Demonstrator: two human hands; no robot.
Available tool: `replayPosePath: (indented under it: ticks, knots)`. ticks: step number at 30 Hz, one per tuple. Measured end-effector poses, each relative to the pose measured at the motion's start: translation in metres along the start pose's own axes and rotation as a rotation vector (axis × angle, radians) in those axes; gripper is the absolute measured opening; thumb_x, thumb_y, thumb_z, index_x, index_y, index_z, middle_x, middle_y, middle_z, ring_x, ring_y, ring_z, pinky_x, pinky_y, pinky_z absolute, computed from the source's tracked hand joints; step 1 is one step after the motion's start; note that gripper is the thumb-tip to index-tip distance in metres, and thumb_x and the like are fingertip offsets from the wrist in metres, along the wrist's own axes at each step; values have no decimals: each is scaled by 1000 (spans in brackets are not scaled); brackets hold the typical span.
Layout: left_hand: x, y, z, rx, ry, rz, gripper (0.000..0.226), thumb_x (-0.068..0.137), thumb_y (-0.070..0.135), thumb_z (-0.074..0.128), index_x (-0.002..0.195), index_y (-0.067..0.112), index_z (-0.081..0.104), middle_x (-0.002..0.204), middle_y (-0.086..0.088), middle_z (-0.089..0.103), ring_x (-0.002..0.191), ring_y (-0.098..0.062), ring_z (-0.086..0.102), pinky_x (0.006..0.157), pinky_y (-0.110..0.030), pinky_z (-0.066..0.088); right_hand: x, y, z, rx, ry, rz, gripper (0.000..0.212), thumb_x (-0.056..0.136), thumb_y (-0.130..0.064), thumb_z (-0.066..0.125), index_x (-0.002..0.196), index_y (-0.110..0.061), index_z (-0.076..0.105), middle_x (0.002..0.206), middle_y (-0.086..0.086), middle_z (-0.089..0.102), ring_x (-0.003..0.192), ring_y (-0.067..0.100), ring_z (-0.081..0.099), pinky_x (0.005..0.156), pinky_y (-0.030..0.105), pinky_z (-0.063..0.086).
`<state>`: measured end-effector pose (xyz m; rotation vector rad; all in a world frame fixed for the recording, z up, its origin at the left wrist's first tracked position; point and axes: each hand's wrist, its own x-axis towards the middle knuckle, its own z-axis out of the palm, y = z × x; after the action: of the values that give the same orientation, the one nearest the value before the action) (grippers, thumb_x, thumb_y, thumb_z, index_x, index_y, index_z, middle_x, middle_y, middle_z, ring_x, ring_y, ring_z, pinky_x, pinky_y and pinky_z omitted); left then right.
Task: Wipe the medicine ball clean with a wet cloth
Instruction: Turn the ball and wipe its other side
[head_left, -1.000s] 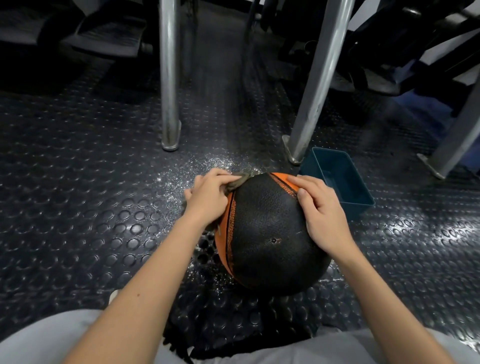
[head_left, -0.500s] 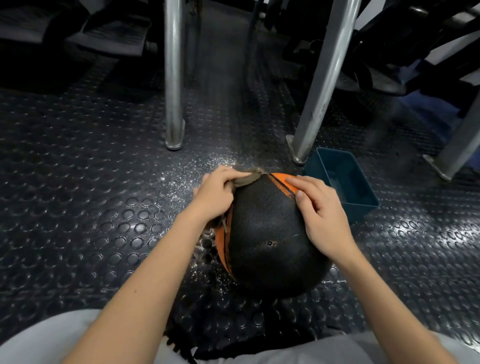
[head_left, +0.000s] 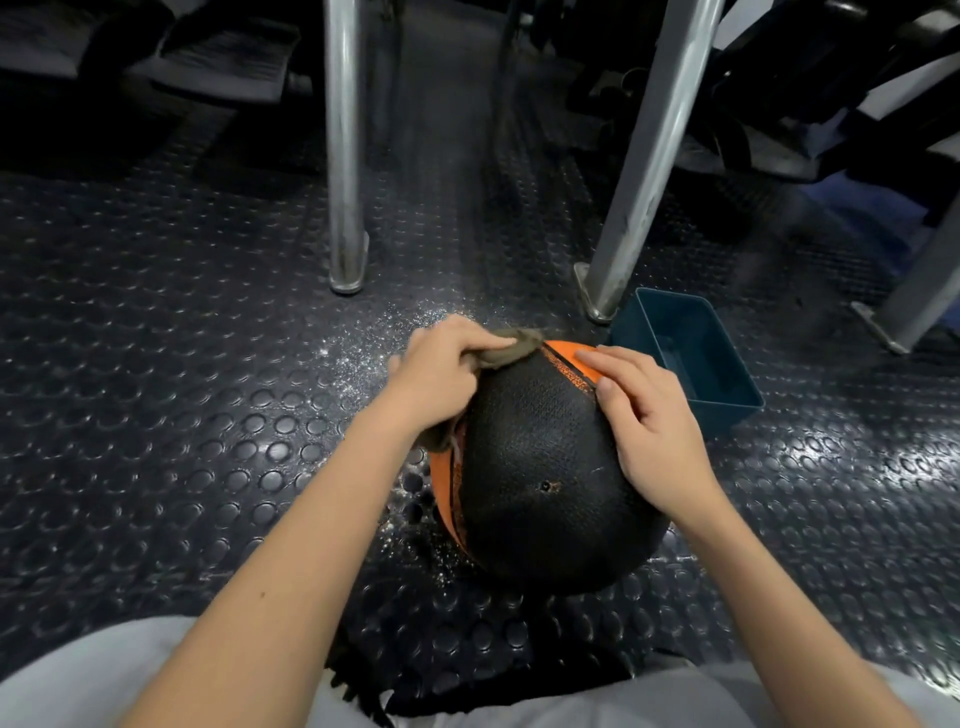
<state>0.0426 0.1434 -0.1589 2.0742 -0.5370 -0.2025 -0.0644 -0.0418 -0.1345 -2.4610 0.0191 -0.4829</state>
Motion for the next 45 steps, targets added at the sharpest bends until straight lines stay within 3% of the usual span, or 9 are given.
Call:
replayPosePath:
  ticks: [4,10,15,21,27,30,37,41,45]
  knots:
    - [-9,-16,-5,223,-34,-271,49,93,4,44,110,47,61,129,9,47,126,-24,33,106,-50,24,-1,-3,-1,6,-13,17,29,92,-39,35,112,-53,50,117,-36,46,119,2,41,98,6,20]
    - [-2,35,-40,-127,280,94,39,92,-2,50,124,19,60,126,3,48,118,-8,43,109,-25,29,2,6,-4,37,-18,53,30,92,-37,36,112,-50,53,116,-33,48,118,1,41,97,8,22]
    - [-14,41,-18,45,-184,243,44,89,-4,50,109,32,66,114,9,48,110,-4,44,95,-3,26,6,14,-5,66,-7,29,30,93,-36,36,115,-45,55,120,-16,56,118,5,44,102,20,28]
    - [-13,5,-29,199,-20,-118,37,87,-2,53,110,22,70,111,4,62,100,-8,54,89,-14,33,5,17,-7,85,-6,31,31,92,-37,37,116,-43,56,121,-13,56,120,7,44,101,17,27]
    - [-12,50,-18,-82,166,324,45,82,-2,55,110,32,64,113,10,53,111,-3,48,98,-4,28,7,19,-7,98,10,17,28,90,-43,35,110,-50,52,116,-20,55,117,6,46,101,21,29]
    - [-13,41,-14,111,-113,108,39,84,4,57,111,30,68,109,9,55,113,-11,51,96,-11,32,7,17,-7,105,5,5,30,92,-32,39,110,-52,52,115,-26,54,115,1,45,99,13,26]
    - [-20,45,-33,9,349,131,37,86,4,58,115,27,66,114,7,55,107,-1,48,101,-15,33,7,19,-6,88,-3,20,32,90,-41,36,114,-42,57,116,-20,55,115,1,44,98,9,24]
    - [-20,51,-13,-26,-27,220,40,87,1,56,116,27,65,118,7,55,107,2,45,86,7,23,8,19,-7,99,11,4,28,92,-33,39,109,-52,51,113,-27,52,110,-5,45,96,8,25]
    - [-18,22,-22,231,-38,-101,33,88,7,58,114,25,68,121,3,59,106,-10,51,97,-19,35,7,17,-7,81,-13,28,29,92,-34,38,112,-49,54,115,-28,51,114,0,44,96,8,24]
